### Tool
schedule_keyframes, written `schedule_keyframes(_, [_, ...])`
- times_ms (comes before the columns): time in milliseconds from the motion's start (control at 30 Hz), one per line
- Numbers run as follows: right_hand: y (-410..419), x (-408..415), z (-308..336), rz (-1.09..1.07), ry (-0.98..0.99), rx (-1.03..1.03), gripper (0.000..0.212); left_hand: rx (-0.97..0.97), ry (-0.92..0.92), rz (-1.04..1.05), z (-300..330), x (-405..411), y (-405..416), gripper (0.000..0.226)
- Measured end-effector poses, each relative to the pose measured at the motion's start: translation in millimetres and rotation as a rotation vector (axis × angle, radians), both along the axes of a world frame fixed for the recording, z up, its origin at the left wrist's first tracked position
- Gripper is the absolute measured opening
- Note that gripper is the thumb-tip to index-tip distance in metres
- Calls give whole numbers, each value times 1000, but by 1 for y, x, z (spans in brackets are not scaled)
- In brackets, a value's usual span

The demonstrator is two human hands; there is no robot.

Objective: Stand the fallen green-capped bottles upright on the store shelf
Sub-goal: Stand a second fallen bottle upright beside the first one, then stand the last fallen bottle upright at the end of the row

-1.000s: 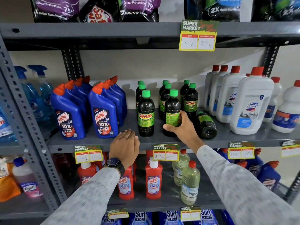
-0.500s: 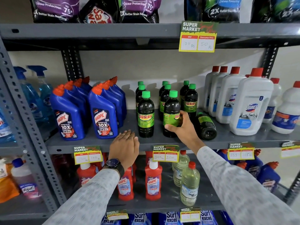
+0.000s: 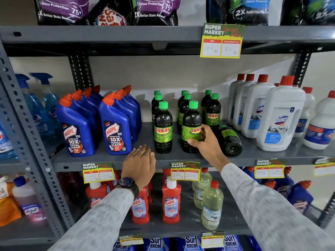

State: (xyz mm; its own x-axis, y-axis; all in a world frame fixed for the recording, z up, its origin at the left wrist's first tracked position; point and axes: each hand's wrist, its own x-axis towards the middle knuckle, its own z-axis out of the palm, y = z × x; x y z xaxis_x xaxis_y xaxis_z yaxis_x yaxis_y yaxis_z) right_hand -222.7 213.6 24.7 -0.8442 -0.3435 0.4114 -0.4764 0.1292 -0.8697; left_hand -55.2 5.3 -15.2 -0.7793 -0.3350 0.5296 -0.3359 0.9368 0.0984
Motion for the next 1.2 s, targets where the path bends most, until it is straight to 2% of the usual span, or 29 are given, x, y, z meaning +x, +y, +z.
schedule_keyframes(167, [-5,8,-2,-124,82,-15,70,3,0,-3,1,0,0,58])
schedule_keyframes(433, [3,22,10,-82,84,-39,68,3,-15,-6,3,2,2,58])
schedule_keyframes(500, [11,22,21,-172,185,-88,59,8,-4,-8,4,3,2,59])
schedule_keyframes(567, [23,14,37,-313,338,-78,41,12,-5,-12,4,4,3,61])
schedule_keyframes(633, [41,-3,53,-453,419,122,31,13,-15,-18,4,4,3,63])
schedule_keyframes(667, [51,-13,60,-486,396,262,30,14,-21,-17,3,3,2,62])
schedule_keyframes(733, [68,-29,70,-491,227,511,33,20,-40,-13,4,2,1,61])
schedule_keyframes(833, [87,-39,75,-454,-105,739,57,31,-61,-14,6,1,2,60])
schedule_keyframes(900, [96,-38,74,-379,-330,698,66,34,-59,-25,8,2,5,59])
schedule_keyframes(967, [95,-41,69,-334,-463,565,65,40,-67,-26,9,2,4,59])
schedule_keyframes(1100, [90,-43,58,-322,-499,432,56,40,-87,-19,6,2,2,58])
schedule_keyframes(1200, [91,-41,59,-315,-513,283,57,27,-68,-3,6,3,4,59])
